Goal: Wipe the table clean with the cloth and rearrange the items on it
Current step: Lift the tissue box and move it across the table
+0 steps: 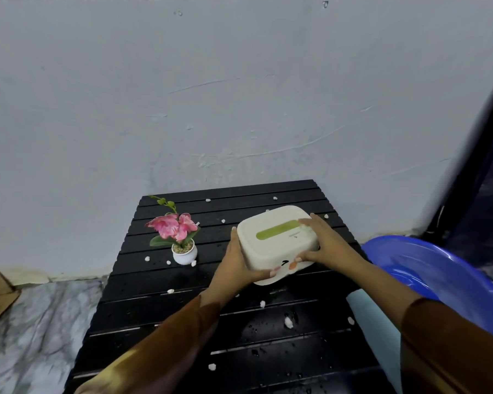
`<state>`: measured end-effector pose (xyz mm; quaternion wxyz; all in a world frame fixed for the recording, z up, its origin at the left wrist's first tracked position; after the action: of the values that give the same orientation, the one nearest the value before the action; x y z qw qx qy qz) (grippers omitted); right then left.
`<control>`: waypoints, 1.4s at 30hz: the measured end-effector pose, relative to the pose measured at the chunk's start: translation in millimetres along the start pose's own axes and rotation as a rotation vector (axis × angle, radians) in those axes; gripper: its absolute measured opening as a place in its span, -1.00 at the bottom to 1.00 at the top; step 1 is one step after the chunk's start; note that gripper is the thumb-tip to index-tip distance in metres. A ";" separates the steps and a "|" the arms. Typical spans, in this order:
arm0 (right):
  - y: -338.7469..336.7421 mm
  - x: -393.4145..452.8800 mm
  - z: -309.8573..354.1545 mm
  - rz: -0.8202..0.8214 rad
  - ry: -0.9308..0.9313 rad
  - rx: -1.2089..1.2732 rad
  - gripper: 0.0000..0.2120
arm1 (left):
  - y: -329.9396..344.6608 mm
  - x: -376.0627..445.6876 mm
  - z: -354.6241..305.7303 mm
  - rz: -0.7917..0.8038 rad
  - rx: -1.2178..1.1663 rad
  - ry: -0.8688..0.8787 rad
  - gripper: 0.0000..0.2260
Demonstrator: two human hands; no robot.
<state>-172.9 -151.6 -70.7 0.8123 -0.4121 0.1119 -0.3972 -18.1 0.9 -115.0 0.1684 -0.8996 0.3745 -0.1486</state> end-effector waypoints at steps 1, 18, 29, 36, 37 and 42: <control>0.4 -0.1 -0.7 -0.008 -0.001 -0.001 -0.17 | 2.2 0.6 1.4 -0.011 -0.014 0.010 -0.01; -22.1 83.4 1.9 -0.141 -0.048 0.032 -0.28 | 14.7 92.1 -12.6 -0.112 -0.192 0.120 -0.09; -12.3 162.4 -17.8 -0.114 -0.024 0.085 -0.33 | 34.1 162.5 -2.7 -0.163 -0.170 0.085 -0.04; 4.3 169.8 -34.8 -0.086 -0.016 0.077 -0.31 | 46.9 172.5 21.4 -0.138 -0.096 0.034 -0.01; 5.6 169.3 -35.6 -0.091 -0.019 0.079 -0.31 | 45.9 168.7 18.5 -0.142 -0.106 0.020 -0.01; 7.2 169.4 -33.5 -0.064 -0.010 0.091 -0.30 | 43.9 162.5 17.4 -0.138 -0.140 0.002 -0.01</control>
<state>-74.3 -293.5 -72.8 0.8177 -0.3800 0.0763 -0.4257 71.1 -142.5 -125.9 0.0942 -0.9326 0.3214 -0.1345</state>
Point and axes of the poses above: each hand's wrist, its own x-axis towards the middle knuckle, its own y-axis out of the palm, z = x × y, the point moved 1 cm from there along x, towards the middle knuckle, and after that the axes turned 14 degrees about -z, right-handed, at the moved point
